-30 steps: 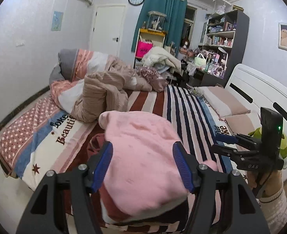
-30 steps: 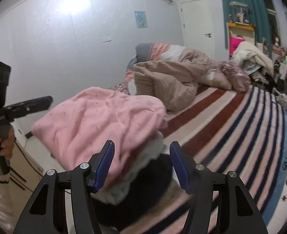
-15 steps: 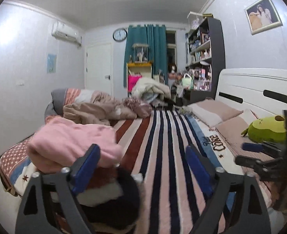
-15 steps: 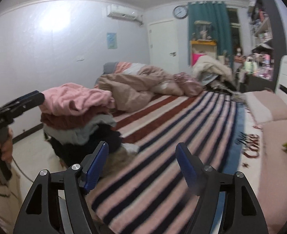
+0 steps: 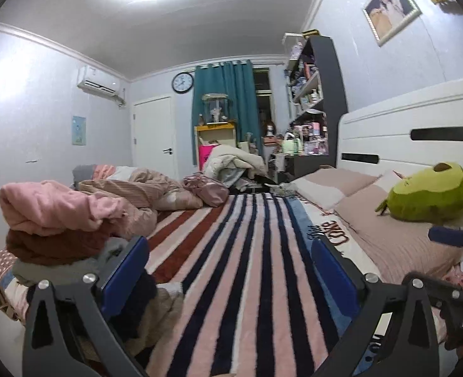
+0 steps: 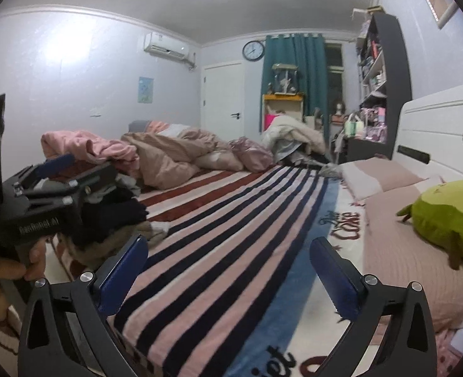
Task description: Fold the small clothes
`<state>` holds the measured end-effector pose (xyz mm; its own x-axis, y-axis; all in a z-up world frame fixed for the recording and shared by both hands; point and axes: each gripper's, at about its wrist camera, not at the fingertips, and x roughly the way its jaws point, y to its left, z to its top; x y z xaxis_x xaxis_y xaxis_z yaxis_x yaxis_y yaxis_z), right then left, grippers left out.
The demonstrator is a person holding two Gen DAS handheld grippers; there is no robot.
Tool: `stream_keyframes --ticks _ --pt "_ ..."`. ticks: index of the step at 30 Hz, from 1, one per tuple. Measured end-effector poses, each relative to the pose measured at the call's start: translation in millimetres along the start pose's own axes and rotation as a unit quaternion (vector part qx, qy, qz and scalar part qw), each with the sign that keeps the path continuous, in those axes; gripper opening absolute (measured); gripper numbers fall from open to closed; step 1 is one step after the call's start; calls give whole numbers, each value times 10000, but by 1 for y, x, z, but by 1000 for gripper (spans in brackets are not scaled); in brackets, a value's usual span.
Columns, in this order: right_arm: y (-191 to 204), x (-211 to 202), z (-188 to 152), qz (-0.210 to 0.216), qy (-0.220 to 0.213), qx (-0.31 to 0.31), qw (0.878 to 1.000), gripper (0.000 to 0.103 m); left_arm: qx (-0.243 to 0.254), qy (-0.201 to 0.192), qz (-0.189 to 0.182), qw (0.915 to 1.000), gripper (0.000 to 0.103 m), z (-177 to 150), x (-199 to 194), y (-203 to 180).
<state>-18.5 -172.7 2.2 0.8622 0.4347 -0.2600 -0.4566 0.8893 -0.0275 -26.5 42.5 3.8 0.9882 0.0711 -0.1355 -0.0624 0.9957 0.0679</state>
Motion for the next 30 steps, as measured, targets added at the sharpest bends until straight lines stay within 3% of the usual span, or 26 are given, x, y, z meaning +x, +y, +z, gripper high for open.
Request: stream_keyframes --ticks 11,30 --pt "-8 -22 1 -291 -234 47 9993 103 -91 22 -278 9996 102 -5 0 -22" --pt "-8 -24 1 -273 -237 178 9992 103 -264 66 -270 9993 102 -9 -4 -13"
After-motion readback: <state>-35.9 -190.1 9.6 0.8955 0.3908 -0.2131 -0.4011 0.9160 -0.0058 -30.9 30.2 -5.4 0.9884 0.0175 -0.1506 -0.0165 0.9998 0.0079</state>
